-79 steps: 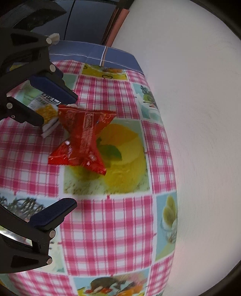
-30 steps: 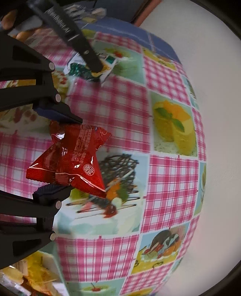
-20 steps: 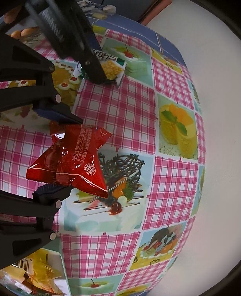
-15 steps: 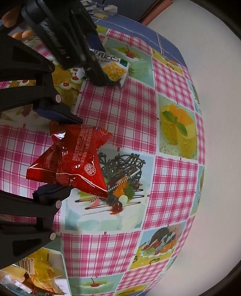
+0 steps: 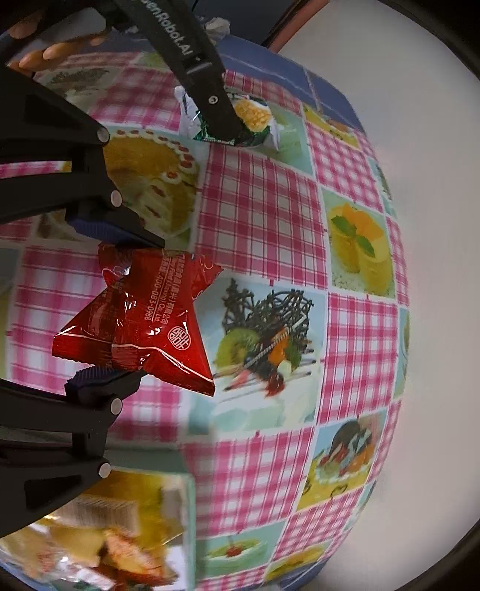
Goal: Organize snacks
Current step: 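Carry the white cracker pack and red packet over the white tray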
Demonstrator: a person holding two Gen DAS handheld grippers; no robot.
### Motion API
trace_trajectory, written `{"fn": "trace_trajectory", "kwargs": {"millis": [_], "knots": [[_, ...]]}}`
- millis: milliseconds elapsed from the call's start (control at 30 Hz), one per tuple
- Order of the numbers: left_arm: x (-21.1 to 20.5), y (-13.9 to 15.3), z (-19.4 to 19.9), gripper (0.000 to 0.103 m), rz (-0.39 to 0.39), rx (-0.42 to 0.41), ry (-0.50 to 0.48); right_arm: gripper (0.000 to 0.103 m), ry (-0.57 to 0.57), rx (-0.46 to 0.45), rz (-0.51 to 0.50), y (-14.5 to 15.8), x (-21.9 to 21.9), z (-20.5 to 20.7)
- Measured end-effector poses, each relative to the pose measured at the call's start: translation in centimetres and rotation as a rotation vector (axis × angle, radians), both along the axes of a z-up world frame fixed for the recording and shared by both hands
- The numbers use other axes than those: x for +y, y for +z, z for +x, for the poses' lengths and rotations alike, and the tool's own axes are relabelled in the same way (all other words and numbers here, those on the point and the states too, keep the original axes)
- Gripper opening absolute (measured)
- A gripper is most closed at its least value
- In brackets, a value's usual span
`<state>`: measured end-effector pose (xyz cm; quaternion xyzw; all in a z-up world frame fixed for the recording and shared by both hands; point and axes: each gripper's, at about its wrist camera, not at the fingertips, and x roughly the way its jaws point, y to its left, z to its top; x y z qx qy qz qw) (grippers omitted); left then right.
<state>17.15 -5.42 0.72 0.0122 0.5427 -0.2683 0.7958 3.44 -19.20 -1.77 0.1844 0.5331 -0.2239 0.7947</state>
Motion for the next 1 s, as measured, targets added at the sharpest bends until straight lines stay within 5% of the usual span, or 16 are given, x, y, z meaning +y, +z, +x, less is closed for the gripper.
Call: {"fn": "trace_trajectory", "kwargs": {"millis": [433,1000], "knots": [[0.8,5.1,-6.9,0.052,-0.087,-0.005,0.096,0.058,-0.088,-0.080,-0.033,5.0,1.9,-6.6],[-4.3,6.9,-16.1,0.052,-0.122,-0.053,0.003,0.058,-0.245,-0.132,-0.019,7.3,-1.2,-15.0]]}}
